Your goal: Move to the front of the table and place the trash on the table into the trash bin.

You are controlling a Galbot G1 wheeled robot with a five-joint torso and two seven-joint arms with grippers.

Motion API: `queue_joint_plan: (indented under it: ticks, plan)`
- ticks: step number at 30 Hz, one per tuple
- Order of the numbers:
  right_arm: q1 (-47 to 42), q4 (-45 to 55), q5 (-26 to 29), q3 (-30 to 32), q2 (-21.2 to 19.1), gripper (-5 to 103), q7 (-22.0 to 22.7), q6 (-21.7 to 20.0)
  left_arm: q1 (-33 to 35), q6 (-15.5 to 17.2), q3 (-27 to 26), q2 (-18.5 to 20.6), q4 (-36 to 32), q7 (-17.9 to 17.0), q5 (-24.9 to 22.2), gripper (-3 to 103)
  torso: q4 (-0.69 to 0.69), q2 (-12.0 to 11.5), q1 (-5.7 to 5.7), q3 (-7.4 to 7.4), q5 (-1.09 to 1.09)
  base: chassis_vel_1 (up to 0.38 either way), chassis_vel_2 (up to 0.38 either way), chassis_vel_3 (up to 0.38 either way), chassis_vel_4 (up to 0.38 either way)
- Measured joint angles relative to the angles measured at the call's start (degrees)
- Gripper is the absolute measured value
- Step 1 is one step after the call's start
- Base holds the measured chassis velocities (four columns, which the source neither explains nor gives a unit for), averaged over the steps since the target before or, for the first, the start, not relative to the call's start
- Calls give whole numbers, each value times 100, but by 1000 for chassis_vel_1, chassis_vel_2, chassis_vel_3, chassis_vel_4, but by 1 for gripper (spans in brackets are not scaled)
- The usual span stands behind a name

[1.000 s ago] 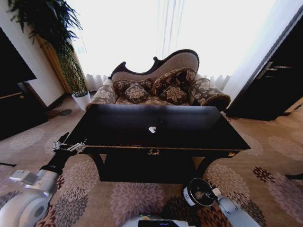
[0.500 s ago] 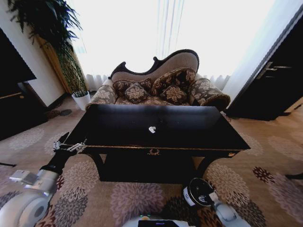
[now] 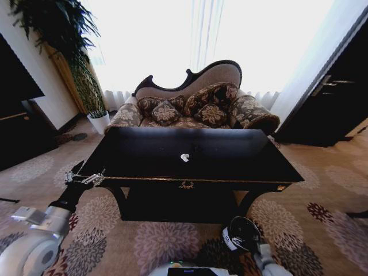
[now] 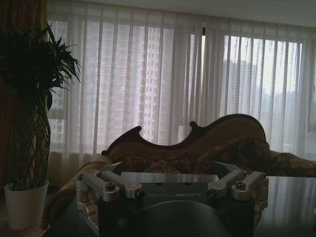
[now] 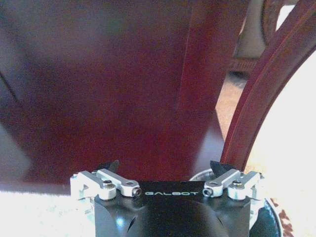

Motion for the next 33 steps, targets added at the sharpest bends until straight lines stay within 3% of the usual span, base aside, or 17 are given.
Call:
queue_joint_plan:
  ticks: [15, 33]
  plan:
    - [-854, 1844, 614, 1150, 354, 100, -193, -12, 0, 0, 0, 0, 0, 0, 0, 100, 0, 0, 0, 1, 2, 0, 0, 0, 0]
    - [-1056, 3438, 1166, 1852, 190, 100, -268, -389, 0, 0, 0, 0, 0, 0, 0, 100, 0, 0, 0, 1, 0, 0, 0, 0, 0]
